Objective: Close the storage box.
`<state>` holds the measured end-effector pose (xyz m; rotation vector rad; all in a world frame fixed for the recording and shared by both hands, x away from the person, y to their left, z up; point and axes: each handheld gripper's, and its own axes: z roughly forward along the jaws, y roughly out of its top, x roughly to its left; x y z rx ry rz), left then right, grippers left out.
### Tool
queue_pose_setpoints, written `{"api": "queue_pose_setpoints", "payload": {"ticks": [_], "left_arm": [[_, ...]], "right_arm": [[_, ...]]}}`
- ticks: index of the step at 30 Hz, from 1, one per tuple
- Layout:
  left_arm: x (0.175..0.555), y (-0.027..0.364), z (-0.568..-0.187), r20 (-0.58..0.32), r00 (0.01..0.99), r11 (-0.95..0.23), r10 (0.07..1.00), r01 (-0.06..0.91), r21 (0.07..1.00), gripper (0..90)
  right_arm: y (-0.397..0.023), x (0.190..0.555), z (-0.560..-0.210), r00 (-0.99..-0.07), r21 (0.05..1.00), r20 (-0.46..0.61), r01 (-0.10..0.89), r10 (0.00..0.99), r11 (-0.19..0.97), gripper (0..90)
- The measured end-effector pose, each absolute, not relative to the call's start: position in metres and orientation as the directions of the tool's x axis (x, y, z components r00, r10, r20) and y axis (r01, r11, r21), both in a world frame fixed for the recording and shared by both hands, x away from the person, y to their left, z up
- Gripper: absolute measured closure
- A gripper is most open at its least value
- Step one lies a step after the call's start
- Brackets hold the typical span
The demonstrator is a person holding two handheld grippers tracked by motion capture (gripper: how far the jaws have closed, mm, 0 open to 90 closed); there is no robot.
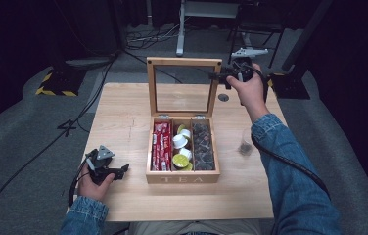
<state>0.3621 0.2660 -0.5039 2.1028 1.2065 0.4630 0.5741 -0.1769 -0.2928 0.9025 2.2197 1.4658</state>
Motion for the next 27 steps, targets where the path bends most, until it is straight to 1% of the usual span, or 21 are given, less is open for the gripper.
{"api": "queue_pose_setpoints", "payload": {"ticks": [8,16,21,27], "left_arm": [[0.362,0.266,-0.504,-0.021,0.511,-0.355,0.859,0.625,0.695,18.0],[0.362,0.266,-0.504,-0.021,0.512,-0.357,0.859,0.626,0.693,18.0],[0.362,0.266,-0.504,-0.021,0.512,-0.357,0.859,0.626,0.693,18.0],[0.362,0.266,-0.504,-0.021,0.511,-0.355,0.859,0.626,0.695,18.0]], "right_arm": [[-0.183,0.552,-0.290,-0.775,0.913,0.052,0.292,0.630,0.284,56.2],[-0.190,0.531,-0.289,-0.807,0.914,0.048,0.273,0.588,0.300,61.7],[-0.193,0.515,-0.288,-0.832,0.908,0.059,0.274,0.552,0.316,61.2],[-0.194,0.499,-0.290,-0.844,0.900,0.044,0.266,0.535,0.345,60.3]]}}
